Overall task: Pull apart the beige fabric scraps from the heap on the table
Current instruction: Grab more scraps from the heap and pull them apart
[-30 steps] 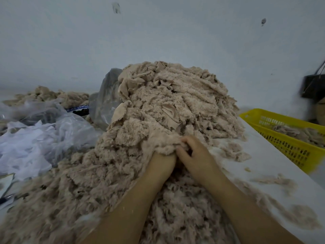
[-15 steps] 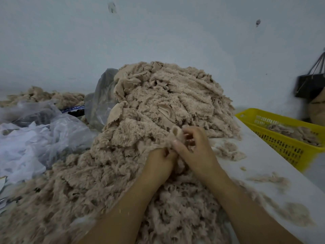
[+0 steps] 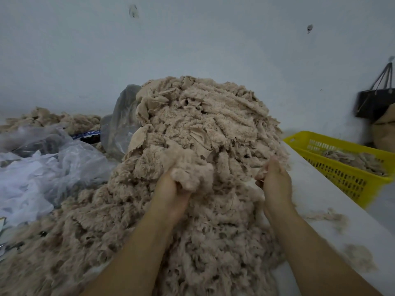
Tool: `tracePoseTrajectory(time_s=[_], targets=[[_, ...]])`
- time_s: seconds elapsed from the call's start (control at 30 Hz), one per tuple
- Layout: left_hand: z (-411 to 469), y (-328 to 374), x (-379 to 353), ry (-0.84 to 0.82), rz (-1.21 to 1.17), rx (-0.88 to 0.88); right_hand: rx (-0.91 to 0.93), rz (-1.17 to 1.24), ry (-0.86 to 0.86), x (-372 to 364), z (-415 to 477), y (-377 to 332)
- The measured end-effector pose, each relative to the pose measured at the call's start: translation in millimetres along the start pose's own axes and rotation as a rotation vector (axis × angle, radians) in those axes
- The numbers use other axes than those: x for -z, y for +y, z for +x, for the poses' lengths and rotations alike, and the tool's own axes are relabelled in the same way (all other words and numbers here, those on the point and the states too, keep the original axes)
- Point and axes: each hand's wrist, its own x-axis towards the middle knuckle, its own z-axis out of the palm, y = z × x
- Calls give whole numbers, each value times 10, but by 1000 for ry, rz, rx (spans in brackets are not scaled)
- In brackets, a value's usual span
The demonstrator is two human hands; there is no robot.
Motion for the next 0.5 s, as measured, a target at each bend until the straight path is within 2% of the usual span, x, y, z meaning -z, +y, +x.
tracePoseTrajectory(time_s=[0.07, 0.13, 0.17, 0.33, 0.4, 0.5], targets=[[-20, 50, 38, -25, -224, 43, 63, -279, -165, -35, -47, 28], [-41, 48, 35, -34, -243, 95, 186, -566, -318, -83, -126, 54], [-47, 49, 23, -42, -219, 113, 265, -632, -385, -110, -192, 48], [-65, 19, -43, -148, -120, 156, 483, -542, -758, -238, -481, 3], [-62, 12, -51, -139, -118, 162, 517, -564, -796, -253, -461, 34], [-61, 42, -29, -162, -217, 168, 542, -698, -665, -225, -353, 20]])
